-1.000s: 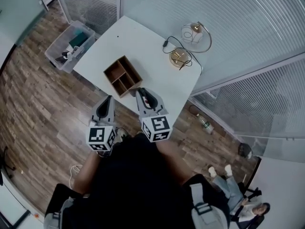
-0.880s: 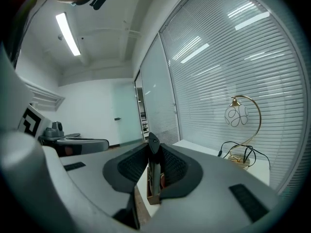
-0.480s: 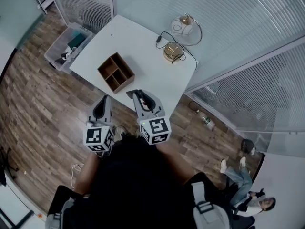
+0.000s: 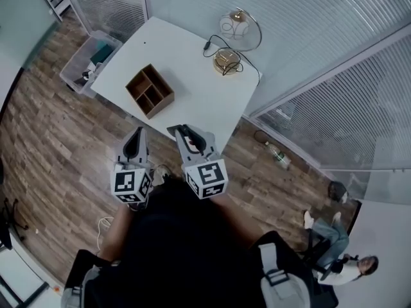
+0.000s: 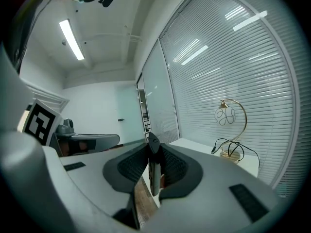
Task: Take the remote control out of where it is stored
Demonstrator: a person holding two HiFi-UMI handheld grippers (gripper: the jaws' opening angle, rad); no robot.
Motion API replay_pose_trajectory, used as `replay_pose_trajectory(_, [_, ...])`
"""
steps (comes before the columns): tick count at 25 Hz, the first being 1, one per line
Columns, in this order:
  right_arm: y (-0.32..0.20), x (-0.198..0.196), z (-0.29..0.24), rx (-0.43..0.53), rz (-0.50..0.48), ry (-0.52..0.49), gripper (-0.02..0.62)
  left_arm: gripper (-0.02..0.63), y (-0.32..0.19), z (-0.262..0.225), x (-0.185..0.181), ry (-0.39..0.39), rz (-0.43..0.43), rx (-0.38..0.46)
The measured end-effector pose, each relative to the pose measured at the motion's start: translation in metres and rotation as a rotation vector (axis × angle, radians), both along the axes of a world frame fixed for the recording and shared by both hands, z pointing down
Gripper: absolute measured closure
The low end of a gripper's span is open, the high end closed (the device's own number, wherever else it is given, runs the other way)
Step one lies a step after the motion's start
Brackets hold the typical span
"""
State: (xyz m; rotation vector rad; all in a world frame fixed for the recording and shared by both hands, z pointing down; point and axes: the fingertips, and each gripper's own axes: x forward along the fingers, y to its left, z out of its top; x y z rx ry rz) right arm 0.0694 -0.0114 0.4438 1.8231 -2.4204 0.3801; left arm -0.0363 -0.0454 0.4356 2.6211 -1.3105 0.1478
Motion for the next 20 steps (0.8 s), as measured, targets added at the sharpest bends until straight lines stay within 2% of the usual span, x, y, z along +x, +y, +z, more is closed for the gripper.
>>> replay_pose_trajectory(20, [0.012,0.010,-0.005,0.011,-0.001,0.001,0.522,0.598,0.015,-0.002,0.018,-0.010,0.011,0.004])
